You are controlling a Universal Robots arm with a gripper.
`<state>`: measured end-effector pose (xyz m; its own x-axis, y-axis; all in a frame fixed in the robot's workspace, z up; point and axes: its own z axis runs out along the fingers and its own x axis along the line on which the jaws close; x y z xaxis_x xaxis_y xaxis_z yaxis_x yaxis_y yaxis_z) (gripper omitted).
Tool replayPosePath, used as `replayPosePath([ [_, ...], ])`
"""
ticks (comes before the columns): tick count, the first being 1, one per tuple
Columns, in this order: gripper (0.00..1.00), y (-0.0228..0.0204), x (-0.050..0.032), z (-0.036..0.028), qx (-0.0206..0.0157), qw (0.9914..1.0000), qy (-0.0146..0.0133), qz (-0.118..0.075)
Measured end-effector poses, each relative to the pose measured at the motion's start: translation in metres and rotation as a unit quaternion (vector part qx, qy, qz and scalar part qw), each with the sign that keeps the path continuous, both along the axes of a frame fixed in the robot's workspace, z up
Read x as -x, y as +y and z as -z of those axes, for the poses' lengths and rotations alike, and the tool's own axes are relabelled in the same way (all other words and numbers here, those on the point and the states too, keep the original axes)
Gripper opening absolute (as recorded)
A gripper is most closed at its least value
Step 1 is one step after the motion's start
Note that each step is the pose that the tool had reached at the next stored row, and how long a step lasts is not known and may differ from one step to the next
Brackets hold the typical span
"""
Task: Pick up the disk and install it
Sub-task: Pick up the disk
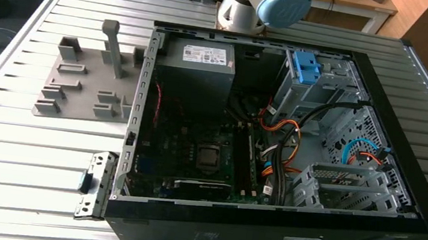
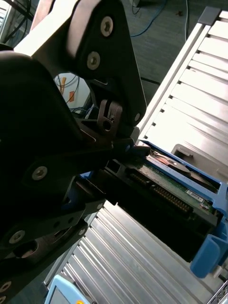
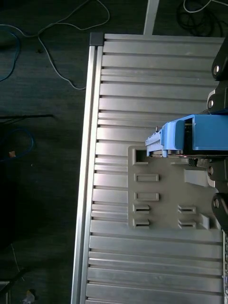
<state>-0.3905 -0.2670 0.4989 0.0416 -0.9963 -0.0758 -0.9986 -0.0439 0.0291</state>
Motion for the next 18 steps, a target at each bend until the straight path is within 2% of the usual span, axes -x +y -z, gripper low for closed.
replayPosePath([
  [18, 0.36, 0.0000, 0.0000, -0.0113, 0.0000, 1.00000, 0.0000, 0.000],
])
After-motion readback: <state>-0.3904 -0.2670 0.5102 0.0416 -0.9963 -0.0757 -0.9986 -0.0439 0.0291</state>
